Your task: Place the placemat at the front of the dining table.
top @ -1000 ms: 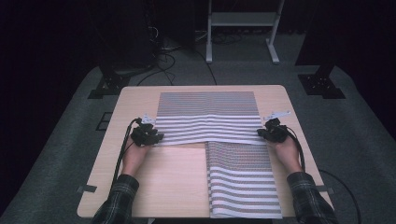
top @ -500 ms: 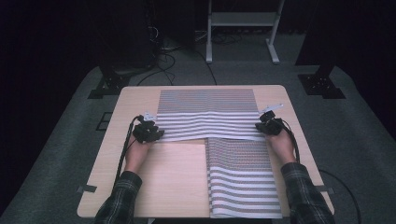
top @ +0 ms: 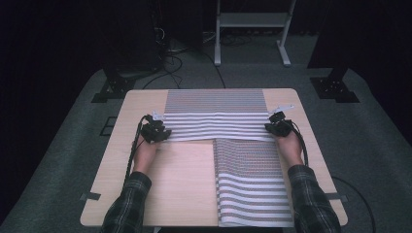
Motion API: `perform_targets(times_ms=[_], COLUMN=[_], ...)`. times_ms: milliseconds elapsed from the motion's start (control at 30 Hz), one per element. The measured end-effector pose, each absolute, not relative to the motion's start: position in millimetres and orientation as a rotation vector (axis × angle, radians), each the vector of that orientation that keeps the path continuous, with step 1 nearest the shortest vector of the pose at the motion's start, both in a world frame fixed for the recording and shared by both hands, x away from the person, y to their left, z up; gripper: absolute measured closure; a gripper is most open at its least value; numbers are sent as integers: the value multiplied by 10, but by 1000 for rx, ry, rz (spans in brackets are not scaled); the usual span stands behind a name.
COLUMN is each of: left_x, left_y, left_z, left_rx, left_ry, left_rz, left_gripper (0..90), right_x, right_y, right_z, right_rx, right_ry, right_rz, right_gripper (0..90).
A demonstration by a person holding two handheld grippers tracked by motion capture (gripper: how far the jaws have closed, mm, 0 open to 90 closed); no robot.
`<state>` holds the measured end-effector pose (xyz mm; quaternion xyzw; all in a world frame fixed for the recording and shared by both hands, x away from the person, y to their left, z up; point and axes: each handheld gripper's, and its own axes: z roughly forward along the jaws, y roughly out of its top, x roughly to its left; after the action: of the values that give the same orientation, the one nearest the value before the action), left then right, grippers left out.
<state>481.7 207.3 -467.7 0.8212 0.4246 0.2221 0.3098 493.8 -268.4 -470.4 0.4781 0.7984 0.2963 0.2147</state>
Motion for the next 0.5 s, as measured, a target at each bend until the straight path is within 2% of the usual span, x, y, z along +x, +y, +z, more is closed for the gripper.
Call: perform_targets(times_ms=[233, 500], left_x=[4955, 4938], left_y=[2028, 1977], left_z=[-4657, -4660], left_rx=[2184, 2178], left_ry=[1152, 1178], left_rz=[611, 642], left_gripper=[617, 646], right_x=[5017, 5100], right_y=[-2692, -2684], right_z=[-4697, -4715], right_rx=[1378, 1380], right_ry=[2200, 2169], right_rz=[829, 838], right_gripper=[899, 899])
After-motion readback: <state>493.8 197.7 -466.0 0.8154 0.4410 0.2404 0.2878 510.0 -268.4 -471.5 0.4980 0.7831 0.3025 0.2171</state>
